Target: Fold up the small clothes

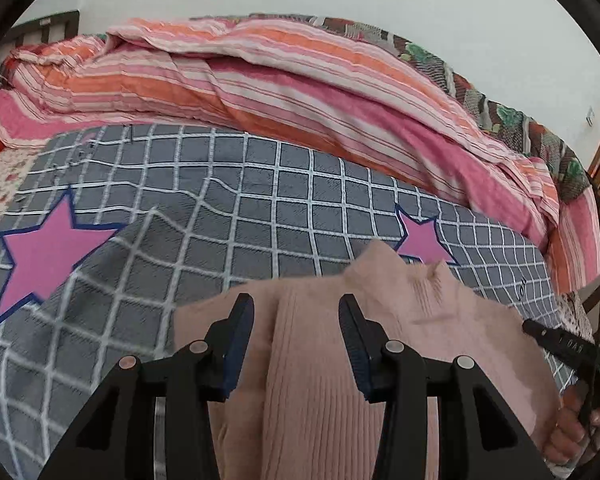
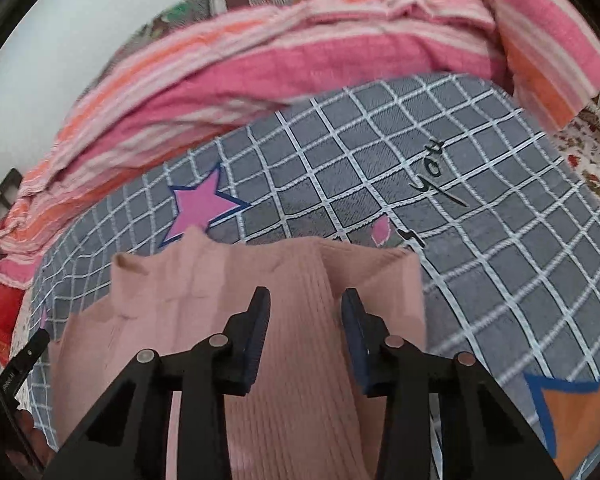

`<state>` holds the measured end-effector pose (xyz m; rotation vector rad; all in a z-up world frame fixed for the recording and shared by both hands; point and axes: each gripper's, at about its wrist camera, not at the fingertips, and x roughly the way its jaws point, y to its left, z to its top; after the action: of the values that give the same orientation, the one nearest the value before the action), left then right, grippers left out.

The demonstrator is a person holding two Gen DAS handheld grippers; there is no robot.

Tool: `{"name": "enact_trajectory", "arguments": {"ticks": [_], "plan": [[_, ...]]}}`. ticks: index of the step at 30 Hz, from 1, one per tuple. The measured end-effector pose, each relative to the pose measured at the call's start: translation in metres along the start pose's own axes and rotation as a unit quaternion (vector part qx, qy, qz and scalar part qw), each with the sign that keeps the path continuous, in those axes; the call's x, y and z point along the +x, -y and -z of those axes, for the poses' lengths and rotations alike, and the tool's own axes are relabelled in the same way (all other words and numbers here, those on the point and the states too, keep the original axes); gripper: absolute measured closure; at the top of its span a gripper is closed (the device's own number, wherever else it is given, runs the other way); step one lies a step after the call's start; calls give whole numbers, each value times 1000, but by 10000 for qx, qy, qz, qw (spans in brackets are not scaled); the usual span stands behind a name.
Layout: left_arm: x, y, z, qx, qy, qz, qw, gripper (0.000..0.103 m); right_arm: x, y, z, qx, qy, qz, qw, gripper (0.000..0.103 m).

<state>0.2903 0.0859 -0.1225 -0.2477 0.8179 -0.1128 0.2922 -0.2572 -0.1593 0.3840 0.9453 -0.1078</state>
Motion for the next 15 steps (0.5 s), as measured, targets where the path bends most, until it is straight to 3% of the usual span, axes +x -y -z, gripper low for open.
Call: {"name": "enact_trajectory", "arguments": {"ticks": [4, 7, 10, 12, 15], "plan": [[19, -4, 9, -18, -57, -190, 9998, 61, 24, 5, 8, 40, -177, 19, 9998, 65], [27, -2, 20, 172, -240, -120, 9995, 61, 21, 3, 12, -30, -60, 76, 9999, 66], [22, -4, 24, 213, -109, -19, 9997, 62, 13, 1, 12, -115, 91, 130, 9998, 66], [22, -9, 27, 159, -73, -29, 9998, 72, 17, 2, 12, -144, -2, 106, 9998, 67], [24, -14, 27, 72, -113, -3, 9999, 81, 23, 7, 11, -52, -68, 129, 9999, 78]]}}
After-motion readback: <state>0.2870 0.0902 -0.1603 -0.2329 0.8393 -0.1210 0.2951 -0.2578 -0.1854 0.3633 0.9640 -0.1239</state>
